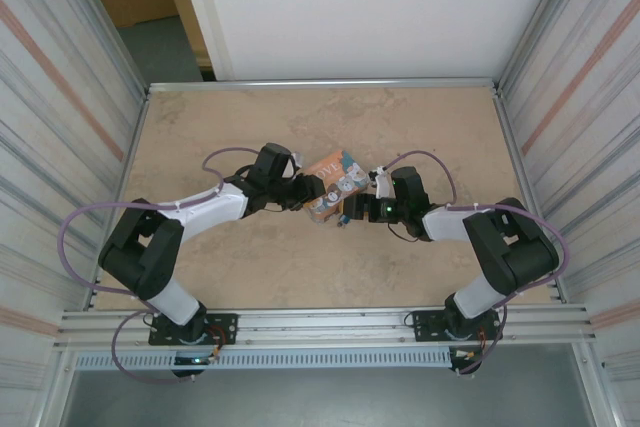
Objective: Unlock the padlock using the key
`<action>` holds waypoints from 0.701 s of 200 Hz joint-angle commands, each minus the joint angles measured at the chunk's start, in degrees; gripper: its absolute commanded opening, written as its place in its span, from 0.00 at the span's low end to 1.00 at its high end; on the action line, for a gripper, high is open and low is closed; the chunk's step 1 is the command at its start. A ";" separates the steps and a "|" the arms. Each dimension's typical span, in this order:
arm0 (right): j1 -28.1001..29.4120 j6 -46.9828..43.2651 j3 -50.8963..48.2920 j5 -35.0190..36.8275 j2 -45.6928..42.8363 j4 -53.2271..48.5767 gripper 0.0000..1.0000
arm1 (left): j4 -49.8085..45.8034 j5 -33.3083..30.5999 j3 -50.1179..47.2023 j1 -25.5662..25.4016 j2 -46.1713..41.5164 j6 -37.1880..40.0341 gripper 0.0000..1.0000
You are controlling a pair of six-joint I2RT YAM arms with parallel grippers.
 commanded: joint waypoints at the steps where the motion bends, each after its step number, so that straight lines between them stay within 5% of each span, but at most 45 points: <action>1: 0.44 -3.22 1.19 -1.13 1.40 1.76 0.66 | -0.85 1.18 0.79 -0.44 0.67 0.38 0.37; 140: -0.84 -6.02 -0.40 -5.04 5.83 7.52 0.57 | -0.26 1.71 0.53 -0.54 0.85 -0.20 0.37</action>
